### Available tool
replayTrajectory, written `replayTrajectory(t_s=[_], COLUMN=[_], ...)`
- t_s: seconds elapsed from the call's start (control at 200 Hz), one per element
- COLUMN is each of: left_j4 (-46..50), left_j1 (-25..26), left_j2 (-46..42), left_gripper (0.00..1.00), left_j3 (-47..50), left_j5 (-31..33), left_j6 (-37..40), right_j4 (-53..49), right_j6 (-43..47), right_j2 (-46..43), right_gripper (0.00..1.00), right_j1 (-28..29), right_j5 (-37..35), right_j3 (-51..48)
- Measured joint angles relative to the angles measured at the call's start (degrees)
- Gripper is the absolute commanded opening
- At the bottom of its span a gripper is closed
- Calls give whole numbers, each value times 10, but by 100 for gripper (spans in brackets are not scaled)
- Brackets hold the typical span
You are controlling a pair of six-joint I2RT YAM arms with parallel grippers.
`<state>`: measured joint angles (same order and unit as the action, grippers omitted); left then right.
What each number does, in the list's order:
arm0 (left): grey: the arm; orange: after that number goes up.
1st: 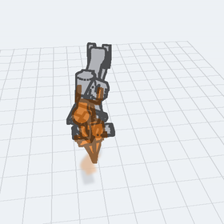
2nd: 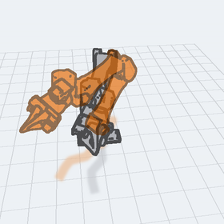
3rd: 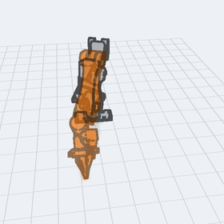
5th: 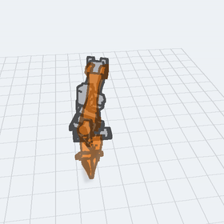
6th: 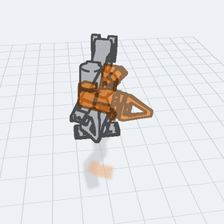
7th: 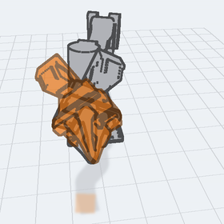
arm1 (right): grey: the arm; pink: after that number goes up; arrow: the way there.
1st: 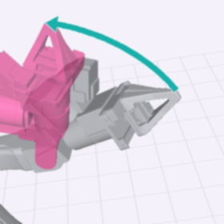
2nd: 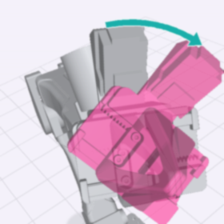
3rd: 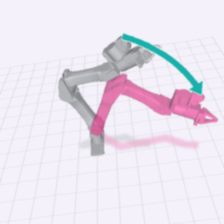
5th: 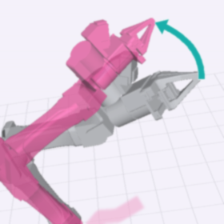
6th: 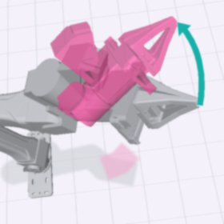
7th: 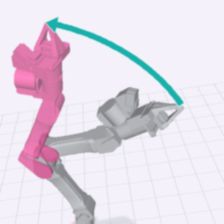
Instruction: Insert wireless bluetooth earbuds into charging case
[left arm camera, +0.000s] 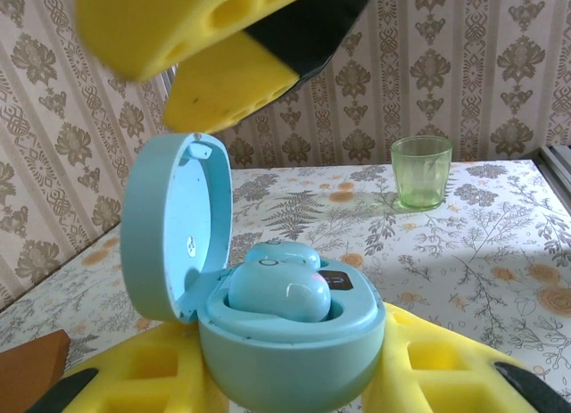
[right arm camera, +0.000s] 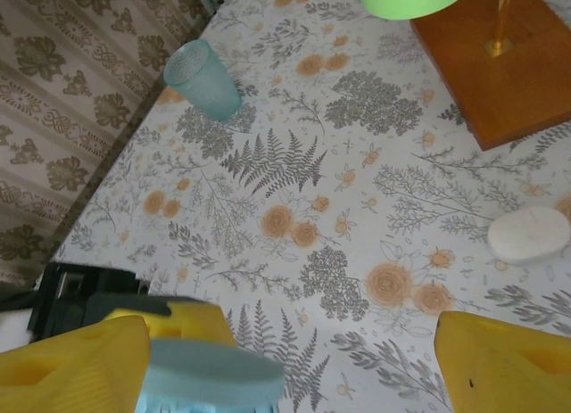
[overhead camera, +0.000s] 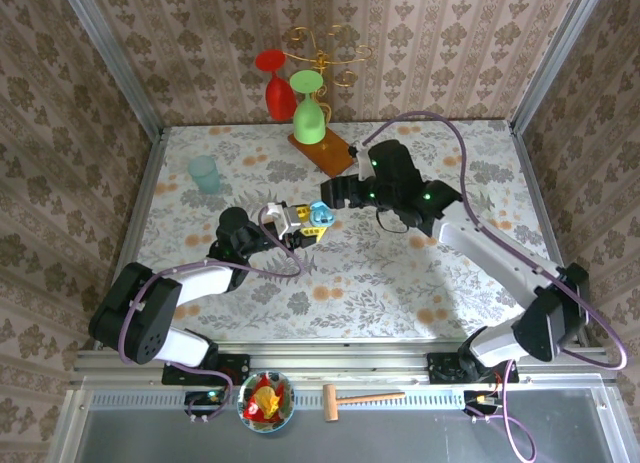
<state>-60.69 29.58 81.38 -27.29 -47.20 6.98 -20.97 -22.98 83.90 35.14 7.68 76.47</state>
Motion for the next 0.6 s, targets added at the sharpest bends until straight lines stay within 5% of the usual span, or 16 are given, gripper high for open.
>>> replayTrajectory(t_s=[0.405, 0.6], left_j4=[-8, -52], left_j1=[0, 0], left_j2=[0, 14], left_gripper=[27, 27], left_j3=[0, -1], left_j5=[30, 51], left_j6=[-16, -44], right_j4=[5, 188], right_j6=[-26, -162], right_j2=[-3, -76], right_gripper=[86, 86], right_j1=[-3, -54], right_j5=[35, 149], right_j3=[-29, -176])
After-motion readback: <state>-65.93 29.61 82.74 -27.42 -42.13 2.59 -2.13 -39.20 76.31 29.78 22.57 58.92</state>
